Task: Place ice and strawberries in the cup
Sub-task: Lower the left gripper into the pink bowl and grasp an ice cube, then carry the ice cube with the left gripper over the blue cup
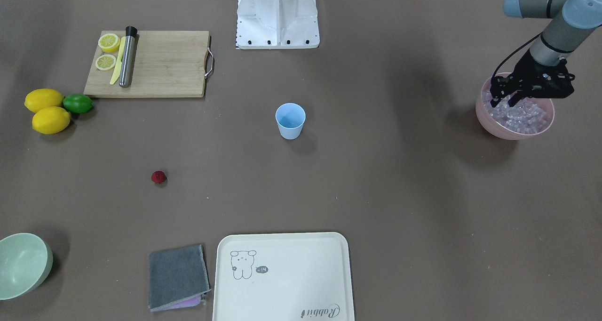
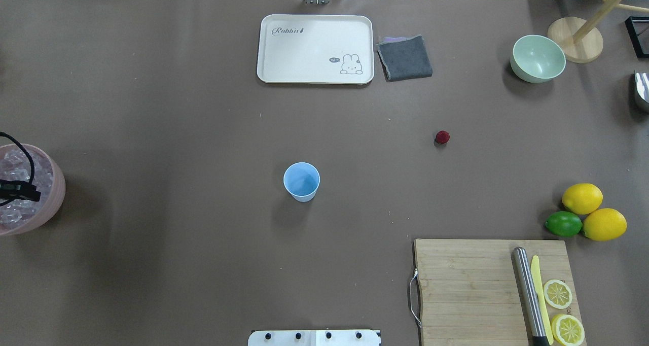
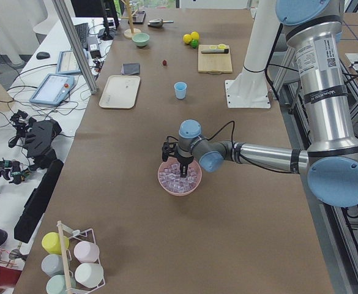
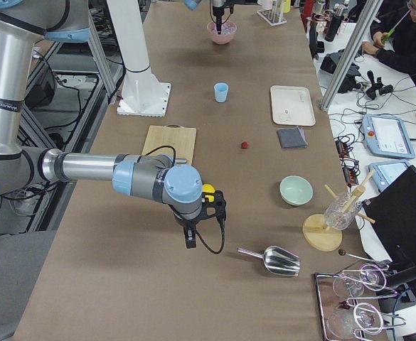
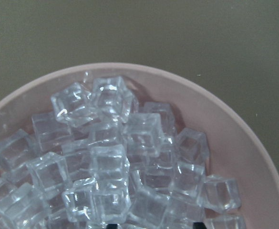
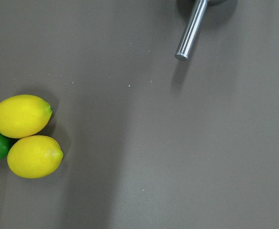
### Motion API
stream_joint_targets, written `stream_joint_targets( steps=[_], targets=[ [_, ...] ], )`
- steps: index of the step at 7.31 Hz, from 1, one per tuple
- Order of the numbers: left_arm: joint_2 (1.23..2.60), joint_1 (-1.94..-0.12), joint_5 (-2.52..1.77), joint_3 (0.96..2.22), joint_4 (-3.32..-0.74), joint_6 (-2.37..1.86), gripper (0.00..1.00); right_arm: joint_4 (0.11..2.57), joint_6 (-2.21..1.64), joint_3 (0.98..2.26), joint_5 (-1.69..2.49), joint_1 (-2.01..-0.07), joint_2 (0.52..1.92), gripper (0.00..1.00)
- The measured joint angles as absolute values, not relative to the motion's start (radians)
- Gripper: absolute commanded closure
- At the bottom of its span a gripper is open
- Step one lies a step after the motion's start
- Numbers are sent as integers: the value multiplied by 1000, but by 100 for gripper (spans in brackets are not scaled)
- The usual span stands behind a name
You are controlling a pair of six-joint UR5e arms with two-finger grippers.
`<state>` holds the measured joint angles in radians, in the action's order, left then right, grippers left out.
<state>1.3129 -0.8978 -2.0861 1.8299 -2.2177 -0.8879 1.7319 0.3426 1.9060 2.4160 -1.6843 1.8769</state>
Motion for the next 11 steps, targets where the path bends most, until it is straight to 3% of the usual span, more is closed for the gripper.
stream_joint_targets(
  steps=[1,9,11],
  targets=[
    [1312,-894,-2086,1830,-2215,-902,100,1732,342,1906,2421,-1685,1878,0],
    [1293,-963,-2257,1896,-2170,-809,100,1733,342,1914,2454,-1685,1891,0],
    [1370,-986,-2302,1929,-2049,-806,100,1733,342,1914,2454,-1685,1891,0]
  ],
)
